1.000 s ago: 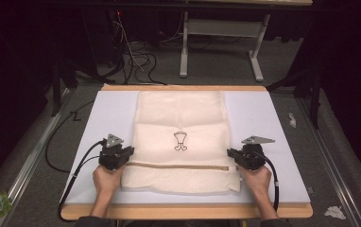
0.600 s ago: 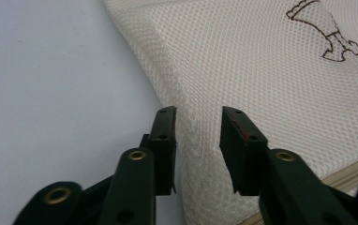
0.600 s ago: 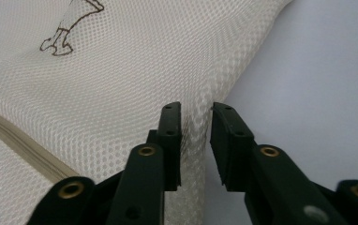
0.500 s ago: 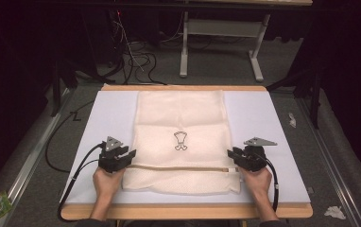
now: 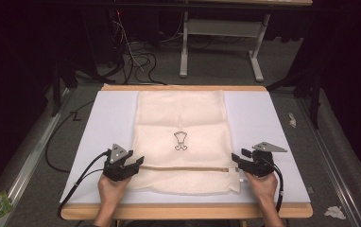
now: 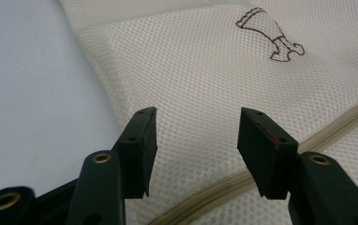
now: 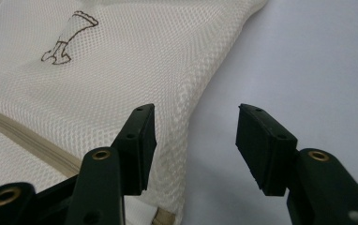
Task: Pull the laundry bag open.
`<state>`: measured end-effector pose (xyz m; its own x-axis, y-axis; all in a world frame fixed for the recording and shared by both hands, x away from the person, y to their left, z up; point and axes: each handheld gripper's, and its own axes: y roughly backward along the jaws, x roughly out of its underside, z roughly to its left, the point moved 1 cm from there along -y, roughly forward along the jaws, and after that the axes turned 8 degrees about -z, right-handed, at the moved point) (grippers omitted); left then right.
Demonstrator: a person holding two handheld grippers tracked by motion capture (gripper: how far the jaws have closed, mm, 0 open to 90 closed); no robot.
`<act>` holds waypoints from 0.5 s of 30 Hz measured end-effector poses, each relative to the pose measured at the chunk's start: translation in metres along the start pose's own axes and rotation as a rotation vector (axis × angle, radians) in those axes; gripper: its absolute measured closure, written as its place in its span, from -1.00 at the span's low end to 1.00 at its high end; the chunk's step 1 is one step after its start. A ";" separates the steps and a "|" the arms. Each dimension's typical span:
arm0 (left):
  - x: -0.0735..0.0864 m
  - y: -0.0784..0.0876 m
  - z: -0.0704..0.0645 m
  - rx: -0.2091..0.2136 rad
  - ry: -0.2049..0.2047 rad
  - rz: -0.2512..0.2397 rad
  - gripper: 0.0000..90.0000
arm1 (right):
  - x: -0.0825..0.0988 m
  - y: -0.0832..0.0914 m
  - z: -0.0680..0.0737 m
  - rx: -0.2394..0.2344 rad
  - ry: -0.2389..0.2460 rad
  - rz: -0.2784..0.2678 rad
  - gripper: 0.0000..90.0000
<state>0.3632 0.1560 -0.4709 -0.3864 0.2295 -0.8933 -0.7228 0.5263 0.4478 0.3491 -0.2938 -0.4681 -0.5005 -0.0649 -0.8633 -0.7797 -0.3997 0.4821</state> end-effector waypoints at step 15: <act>-0.008 -0.022 -0.044 0.084 -0.071 0.001 0.00 | 0.011 -0.006 0.013 -0.026 -0.035 0.063 -0.09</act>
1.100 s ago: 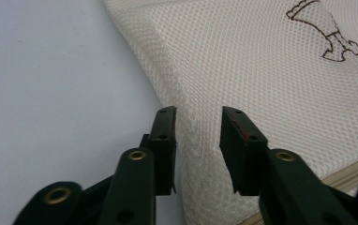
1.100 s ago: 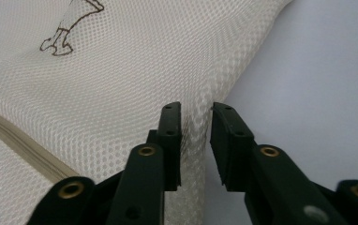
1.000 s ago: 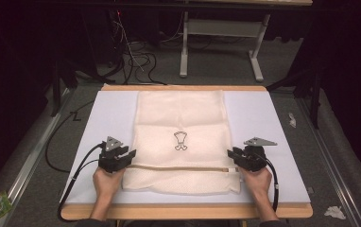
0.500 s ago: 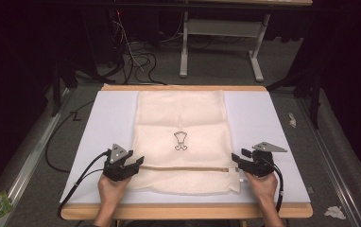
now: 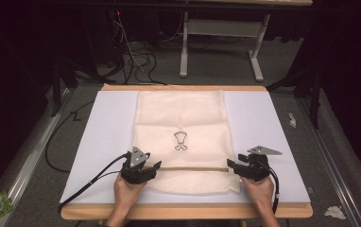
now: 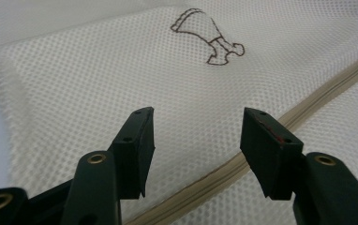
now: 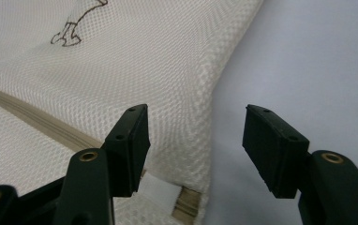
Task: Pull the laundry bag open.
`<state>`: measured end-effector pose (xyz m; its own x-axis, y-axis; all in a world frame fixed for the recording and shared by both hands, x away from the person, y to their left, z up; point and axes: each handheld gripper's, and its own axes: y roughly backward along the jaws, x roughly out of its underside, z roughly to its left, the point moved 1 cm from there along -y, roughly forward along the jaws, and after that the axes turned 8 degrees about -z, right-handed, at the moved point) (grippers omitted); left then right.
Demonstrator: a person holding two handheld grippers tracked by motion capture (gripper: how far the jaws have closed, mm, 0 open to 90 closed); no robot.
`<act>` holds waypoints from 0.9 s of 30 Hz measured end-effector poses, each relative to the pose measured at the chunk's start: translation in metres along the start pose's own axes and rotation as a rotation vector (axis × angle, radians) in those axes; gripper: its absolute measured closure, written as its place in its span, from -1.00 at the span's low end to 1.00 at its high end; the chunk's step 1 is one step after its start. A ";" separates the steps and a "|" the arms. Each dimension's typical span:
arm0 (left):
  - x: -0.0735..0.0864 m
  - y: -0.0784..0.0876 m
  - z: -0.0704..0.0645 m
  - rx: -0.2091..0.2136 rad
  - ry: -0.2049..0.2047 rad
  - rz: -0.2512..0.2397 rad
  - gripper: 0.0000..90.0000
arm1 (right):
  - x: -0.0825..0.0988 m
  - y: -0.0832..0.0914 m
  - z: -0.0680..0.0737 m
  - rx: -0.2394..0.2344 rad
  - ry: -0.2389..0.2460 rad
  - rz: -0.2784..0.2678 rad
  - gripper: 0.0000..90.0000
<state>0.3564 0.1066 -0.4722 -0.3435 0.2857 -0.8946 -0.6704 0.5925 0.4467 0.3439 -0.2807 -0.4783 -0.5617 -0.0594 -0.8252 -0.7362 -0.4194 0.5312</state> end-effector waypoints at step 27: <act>-0.017 -0.050 -0.038 0.097 -0.054 0.082 -0.02 | -0.001 -0.014 0.004 -0.069 0.054 0.033 0.94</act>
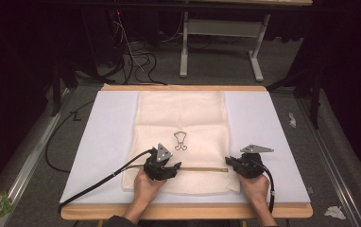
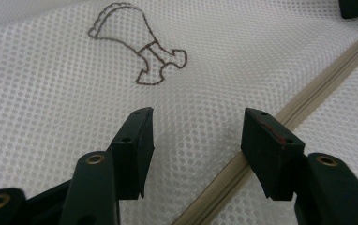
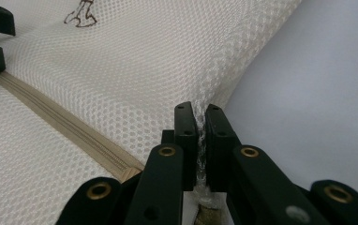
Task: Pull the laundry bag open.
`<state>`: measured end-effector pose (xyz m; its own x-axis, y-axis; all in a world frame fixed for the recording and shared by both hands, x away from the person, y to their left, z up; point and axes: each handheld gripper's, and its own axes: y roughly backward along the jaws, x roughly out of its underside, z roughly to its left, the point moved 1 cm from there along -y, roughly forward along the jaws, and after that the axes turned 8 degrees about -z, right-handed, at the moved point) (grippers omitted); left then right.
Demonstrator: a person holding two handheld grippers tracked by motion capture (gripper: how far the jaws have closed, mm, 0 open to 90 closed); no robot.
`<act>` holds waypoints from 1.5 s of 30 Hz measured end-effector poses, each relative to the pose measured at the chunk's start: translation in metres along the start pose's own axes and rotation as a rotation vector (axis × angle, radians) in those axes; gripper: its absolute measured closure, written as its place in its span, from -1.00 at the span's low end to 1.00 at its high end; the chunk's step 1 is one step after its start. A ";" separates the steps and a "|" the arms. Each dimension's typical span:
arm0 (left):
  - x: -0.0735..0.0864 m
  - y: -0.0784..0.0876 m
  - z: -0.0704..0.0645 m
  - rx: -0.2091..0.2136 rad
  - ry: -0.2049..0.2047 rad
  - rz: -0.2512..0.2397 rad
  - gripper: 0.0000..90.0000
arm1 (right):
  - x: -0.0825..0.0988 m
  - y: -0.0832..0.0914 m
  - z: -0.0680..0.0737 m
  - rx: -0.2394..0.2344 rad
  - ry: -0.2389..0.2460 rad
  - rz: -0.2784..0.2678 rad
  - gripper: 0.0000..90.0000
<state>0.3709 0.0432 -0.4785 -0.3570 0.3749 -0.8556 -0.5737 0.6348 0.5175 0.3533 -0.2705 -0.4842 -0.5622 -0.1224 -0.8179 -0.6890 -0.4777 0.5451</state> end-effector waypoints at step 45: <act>-0.040 -0.036 -0.069 0.239 -0.028 -0.033 0.25 | -0.019 0.014 0.004 -0.064 0.018 -0.080 0.97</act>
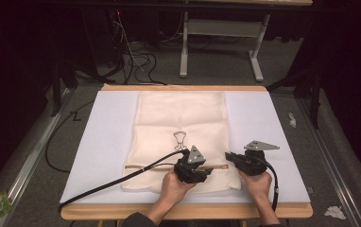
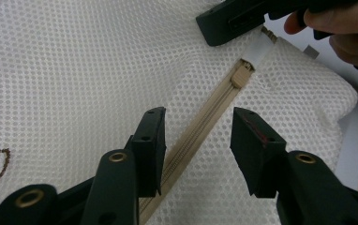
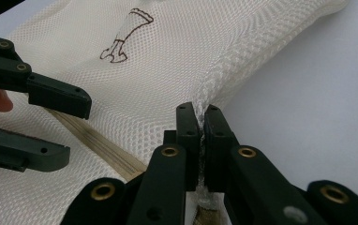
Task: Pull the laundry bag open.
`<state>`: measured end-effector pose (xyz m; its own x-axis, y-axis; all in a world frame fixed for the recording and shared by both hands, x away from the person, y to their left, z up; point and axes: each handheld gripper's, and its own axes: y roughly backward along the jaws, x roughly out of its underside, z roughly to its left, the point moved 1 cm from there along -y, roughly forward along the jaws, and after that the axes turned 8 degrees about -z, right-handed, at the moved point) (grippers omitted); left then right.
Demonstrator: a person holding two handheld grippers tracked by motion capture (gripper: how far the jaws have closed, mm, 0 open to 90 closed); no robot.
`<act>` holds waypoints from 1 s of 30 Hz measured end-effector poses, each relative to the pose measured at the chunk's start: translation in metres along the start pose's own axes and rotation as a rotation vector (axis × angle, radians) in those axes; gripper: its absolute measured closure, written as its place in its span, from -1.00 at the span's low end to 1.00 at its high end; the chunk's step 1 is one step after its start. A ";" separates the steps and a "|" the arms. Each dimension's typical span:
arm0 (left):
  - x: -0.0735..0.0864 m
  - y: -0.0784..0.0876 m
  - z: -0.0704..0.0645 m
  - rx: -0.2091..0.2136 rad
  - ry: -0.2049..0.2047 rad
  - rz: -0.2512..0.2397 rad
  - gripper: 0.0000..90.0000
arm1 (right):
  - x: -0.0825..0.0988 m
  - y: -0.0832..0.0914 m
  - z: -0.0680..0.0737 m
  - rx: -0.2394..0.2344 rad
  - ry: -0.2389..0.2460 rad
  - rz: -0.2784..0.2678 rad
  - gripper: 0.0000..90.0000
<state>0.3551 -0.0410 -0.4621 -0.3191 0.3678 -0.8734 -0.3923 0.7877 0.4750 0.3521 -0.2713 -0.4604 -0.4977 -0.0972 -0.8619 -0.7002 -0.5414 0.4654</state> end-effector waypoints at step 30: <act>-0.010 -0.028 -0.023 0.061 -0.030 0.023 0.33 | -0.005 0.004 0.004 -0.023 0.006 -0.033 0.97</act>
<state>0.3491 -0.0784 -0.4639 -0.3008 0.4001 -0.8657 -0.3320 0.8070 0.4883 0.3498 -0.2701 -0.4528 -0.4713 -0.0839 -0.8780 -0.7041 -0.5637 0.4318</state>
